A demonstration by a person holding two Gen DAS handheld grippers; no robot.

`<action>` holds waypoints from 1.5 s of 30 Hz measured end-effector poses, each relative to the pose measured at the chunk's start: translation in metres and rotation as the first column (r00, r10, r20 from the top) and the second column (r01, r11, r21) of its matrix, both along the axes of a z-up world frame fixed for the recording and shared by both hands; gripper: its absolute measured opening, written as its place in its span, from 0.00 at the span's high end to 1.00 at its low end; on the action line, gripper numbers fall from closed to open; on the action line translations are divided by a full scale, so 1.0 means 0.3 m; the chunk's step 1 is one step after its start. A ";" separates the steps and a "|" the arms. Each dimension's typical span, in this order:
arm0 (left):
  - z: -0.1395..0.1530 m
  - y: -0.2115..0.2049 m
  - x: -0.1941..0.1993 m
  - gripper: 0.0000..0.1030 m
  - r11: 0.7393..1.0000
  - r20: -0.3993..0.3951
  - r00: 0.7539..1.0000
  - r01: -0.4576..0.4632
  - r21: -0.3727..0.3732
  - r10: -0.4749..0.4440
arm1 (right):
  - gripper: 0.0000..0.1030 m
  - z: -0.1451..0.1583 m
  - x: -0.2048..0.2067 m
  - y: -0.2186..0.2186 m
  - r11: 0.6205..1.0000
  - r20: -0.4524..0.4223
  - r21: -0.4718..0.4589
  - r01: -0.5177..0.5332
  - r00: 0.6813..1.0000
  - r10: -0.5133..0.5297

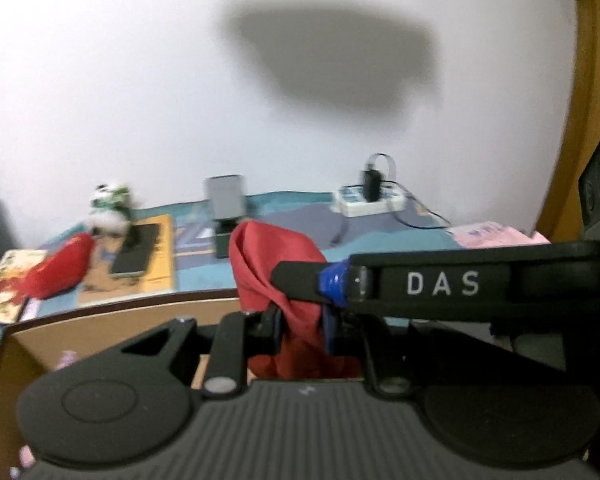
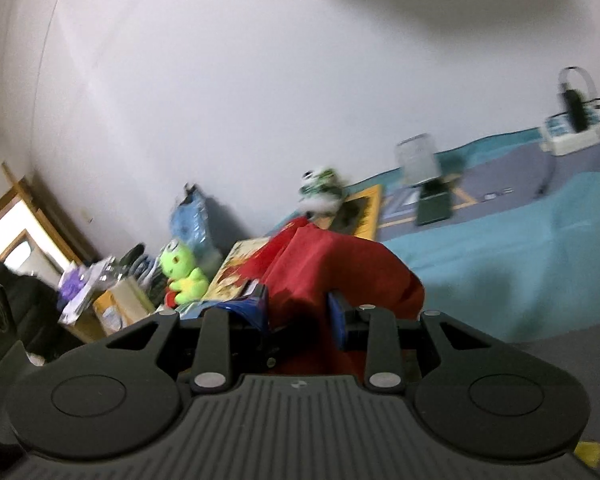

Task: Organize soft objects
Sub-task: 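Lower the red cloth into the cardboard box and open the right gripper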

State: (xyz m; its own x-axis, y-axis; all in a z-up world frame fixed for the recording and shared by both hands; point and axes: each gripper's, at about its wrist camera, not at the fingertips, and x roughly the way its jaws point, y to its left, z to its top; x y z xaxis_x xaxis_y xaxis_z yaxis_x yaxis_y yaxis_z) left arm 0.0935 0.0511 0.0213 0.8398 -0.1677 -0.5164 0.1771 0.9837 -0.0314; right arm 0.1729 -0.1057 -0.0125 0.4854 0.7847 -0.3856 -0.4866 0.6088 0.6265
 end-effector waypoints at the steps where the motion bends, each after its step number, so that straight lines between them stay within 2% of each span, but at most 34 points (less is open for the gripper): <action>1: -0.005 0.038 -0.001 0.85 1.000 -0.005 1.000 -0.021 0.005 0.021 | 0.85 -0.007 0.005 0.047 1.000 -0.004 -0.006 -0.020 1.000 0.020; 8: -0.114 0.284 0.009 0.85 0.991 -0.110 0.985 -0.127 0.032 0.130 | 0.85 -0.106 0.001 0.319 0.992 -0.091 -0.056 -0.110 0.990 0.104; 15: -0.257 0.455 0.035 0.85 0.983 -0.234 0.955 -0.165 0.083 0.180 | 0.85 -0.202 -0.027 0.497 0.980 -0.168 -0.138 -0.146 0.978 0.122; 18: -0.305 0.510 0.046 0.83 0.980 -0.291 0.936 -0.174 0.101 0.196 | 0.85 -0.229 -0.043 0.539 0.974 -0.208 -0.164 -0.156 0.971 0.121; 19: -0.316 0.525 0.046 0.77 0.979 -0.303 0.932 -0.175 0.105 0.199 | 0.85 -0.235 -0.046 0.549 0.974 -0.224 -0.165 -0.158 0.967 0.119; 20: -0.322 0.536 0.042 0.60 0.978 -0.308 0.930 -0.175 0.111 0.201 | 0.85 -0.237 -0.047 0.555 0.974 -0.233 -0.165 -0.158 0.966 0.117; 22: -0.331 0.553 0.034 0.42 0.974 -0.303 0.928 -0.180 0.139 0.214 | 0.85 -0.238 -0.054 0.563 0.974 -0.243 -0.168 -0.154 0.964 0.111; 23: -0.330 0.557 0.026 0.39 0.972 -0.299 0.928 -0.183 0.147 0.220 | 0.85 -0.239 -0.057 0.566 0.973 -0.247 -0.173 -0.153 0.963 0.108; 29: -0.325 0.595 -0.001 0.36 0.979 -0.334 0.922 -0.164 0.122 0.196 | 0.85 -0.226 -0.081 0.542 0.971 -0.272 -0.188 -0.150 0.958 0.095; 35: -0.295 0.607 -0.046 0.36 0.979 -0.338 0.920 -0.173 0.110 0.200 | 0.85 -0.189 -0.107 0.495 0.975 -0.252 -0.181 -0.127 0.965 0.079; 45: -0.202 0.574 -0.114 0.36 0.945 -0.293 0.901 -0.283 0.165 0.321 | 0.84 -0.099 -0.175 0.405 0.983 -0.191 -0.128 -0.130 0.976 0.104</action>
